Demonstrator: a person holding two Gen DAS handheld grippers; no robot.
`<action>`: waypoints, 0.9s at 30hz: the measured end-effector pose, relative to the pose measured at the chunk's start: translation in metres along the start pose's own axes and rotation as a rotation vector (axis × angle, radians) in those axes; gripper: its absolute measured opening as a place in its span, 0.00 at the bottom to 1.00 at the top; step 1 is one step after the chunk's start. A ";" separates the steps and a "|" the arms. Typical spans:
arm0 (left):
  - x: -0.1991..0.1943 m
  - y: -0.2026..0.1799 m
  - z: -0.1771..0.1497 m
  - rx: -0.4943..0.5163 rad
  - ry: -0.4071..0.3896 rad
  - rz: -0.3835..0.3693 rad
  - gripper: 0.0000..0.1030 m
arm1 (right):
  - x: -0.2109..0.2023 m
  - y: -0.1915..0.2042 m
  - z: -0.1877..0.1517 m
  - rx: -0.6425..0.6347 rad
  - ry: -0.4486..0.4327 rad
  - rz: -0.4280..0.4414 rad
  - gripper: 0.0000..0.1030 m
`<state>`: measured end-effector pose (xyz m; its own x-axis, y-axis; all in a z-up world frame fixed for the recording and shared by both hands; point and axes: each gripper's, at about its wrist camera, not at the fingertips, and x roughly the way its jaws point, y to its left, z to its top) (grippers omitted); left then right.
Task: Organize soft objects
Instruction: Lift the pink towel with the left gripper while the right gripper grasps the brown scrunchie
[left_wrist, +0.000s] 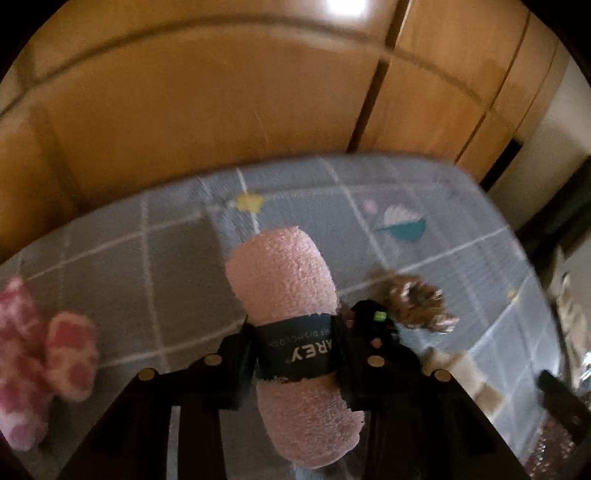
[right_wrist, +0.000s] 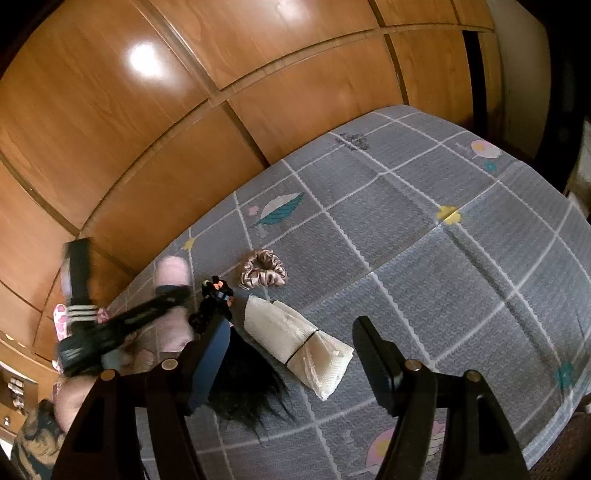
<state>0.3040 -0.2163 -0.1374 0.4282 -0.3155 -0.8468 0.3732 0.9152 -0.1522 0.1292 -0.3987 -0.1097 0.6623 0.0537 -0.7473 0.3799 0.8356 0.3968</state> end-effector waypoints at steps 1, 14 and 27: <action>-0.016 0.004 -0.003 -0.014 -0.034 -0.019 0.36 | 0.000 0.000 0.000 -0.002 0.002 -0.003 0.68; -0.050 0.049 -0.117 -0.106 0.030 0.084 0.36 | 0.011 0.004 -0.005 -0.054 0.041 -0.050 0.68; -0.045 0.044 -0.133 -0.019 -0.058 0.095 0.40 | 0.072 0.058 0.036 -0.332 0.150 -0.089 0.68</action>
<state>0.1915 -0.1280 -0.1740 0.5079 -0.2400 -0.8273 0.3130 0.9462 -0.0823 0.2219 -0.3663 -0.1214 0.5252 0.0319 -0.8504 0.1856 0.9709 0.1510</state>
